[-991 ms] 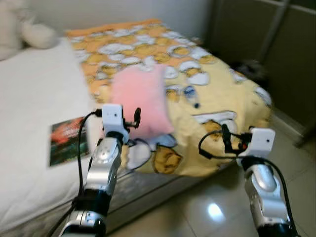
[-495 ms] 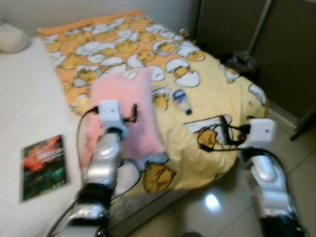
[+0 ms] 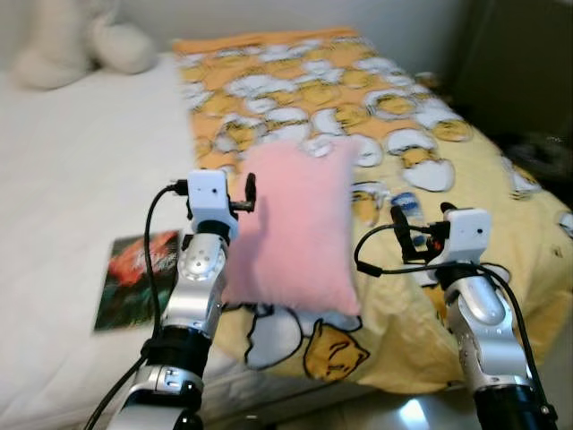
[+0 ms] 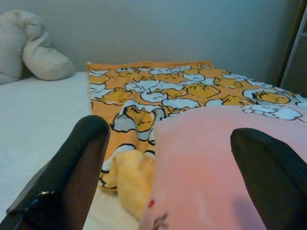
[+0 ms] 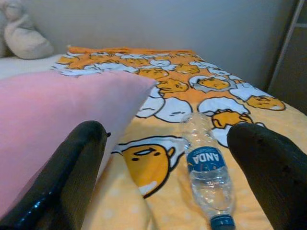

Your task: Clean up the room

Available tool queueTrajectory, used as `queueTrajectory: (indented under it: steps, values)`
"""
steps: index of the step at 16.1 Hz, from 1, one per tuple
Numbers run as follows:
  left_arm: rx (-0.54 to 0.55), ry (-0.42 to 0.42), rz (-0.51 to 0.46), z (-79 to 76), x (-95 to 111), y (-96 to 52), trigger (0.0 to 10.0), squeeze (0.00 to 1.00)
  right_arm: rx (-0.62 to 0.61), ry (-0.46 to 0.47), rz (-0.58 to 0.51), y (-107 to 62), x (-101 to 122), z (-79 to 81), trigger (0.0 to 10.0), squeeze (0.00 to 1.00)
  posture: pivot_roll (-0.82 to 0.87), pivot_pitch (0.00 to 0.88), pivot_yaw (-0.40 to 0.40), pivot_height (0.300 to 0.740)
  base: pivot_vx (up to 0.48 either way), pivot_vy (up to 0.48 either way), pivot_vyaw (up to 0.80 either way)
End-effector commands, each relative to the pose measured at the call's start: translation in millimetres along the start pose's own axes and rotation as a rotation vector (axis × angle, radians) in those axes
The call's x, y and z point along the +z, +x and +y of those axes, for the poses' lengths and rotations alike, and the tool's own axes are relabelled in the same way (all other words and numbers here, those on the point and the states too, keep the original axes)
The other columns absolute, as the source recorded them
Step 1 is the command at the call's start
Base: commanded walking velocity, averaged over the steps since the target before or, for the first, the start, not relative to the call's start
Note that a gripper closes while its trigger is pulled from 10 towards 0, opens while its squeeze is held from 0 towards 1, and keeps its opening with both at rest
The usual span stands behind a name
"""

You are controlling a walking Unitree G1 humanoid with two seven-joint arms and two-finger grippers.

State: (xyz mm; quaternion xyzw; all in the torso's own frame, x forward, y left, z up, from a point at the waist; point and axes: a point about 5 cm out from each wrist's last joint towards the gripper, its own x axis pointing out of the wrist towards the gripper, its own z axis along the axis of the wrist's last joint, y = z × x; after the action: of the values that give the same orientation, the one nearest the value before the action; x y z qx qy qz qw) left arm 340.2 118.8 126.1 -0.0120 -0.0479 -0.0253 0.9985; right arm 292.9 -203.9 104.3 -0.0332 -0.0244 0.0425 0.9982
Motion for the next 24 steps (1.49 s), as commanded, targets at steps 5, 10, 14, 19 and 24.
queueTrajectory:
  steps: [5, 10, 14, 19, 24]
  values:
    - [-0.021, 0.014, -0.006, -3.3, 5, 5.7, 10.0, 0.0, -0.086, 0.06, 0.012, -2.9, -3, -7.3, 10.0, 0.0, -0.12, 0.0, 0.028, 0.74, 0.0, 0.0, 0.09]
    - [-0.02, 0.039, 0.029, -0.3, -1, 6.6, 10.0, 0.0, -0.109, 0.07, 0.016, -7.0, -6, -6.8, 10.0, 0.0, -0.14, 0.0, 0.039, 0.74, 0.0, 0.0, 0.0]
    - [-0.043, 0.009, 0.045, -3.3, -5, 5.5, 10.0, 0.0, -0.092, 0.077, 0.017, -7.3, -7, -2.9, 10.0, 0.0, -0.14, 0.0, 0.038, 0.74, 0.0, 0.12, 0.0]
    - [-0.05, 0.039, 0.055, -7.9, -7, 7.6, 10.0, 0.0, -0.087, 0.08, -0.003, -4.2, -2, -4.7, 10.0, 0.0, -0.14, 0.0, 0.031, 0.74, 0.0, 0.07, 0.33]
    - [-0.073, 0.032, 0.054, -9.1, -8, 7.2, 10.0, 0.0, -0.091, 0.079, -0.004, -4.2, -2, -4.6, 10.0, 0.0, -0.14, 0.0, 0.032, 0.74, 0.0, 0.0, 0.0]
